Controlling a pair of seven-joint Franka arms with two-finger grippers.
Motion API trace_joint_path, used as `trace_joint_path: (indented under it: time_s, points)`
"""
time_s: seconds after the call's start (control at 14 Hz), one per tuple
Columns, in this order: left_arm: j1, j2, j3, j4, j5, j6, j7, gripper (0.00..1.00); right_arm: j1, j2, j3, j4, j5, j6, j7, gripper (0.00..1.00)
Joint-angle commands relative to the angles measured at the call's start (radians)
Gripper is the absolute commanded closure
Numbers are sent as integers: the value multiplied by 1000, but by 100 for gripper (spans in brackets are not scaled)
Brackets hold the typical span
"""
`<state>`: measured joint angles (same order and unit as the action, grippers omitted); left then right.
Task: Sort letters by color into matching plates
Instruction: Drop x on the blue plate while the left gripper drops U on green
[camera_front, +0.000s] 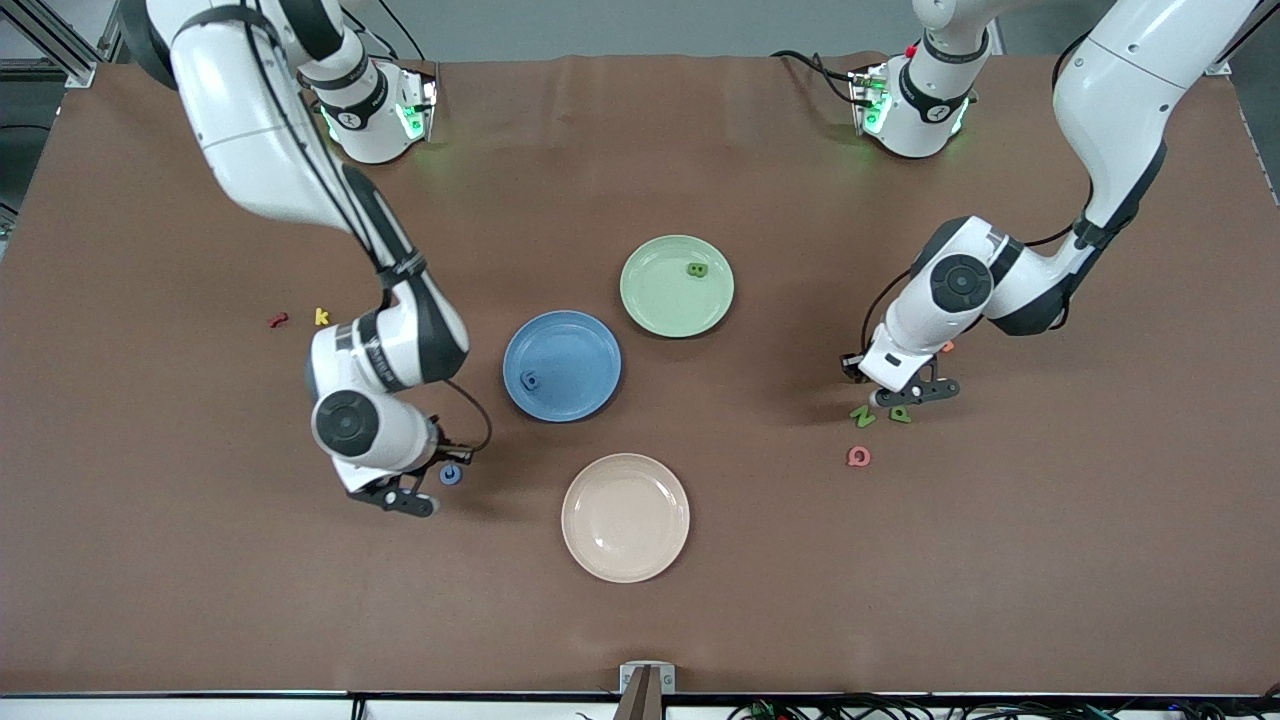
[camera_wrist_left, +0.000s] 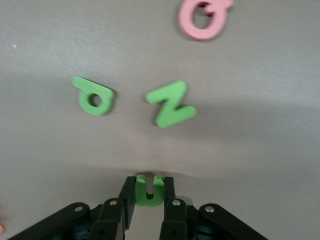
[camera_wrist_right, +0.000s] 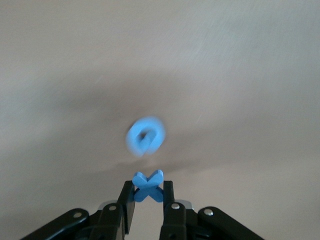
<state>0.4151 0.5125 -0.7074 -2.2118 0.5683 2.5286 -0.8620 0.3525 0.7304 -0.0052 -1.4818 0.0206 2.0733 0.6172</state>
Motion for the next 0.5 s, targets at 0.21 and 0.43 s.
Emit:
trace_joint_path:
  time_s: [0.21,0.43]
  points:
    - [-7,-29,-191,67,8,-192,-250,80,164,-216,-1,-265,79,-6,226,99]
    - [-77,-26,-244,83,-60,-195,-365,80,253,-235,-1,-343,79,60,372,94]
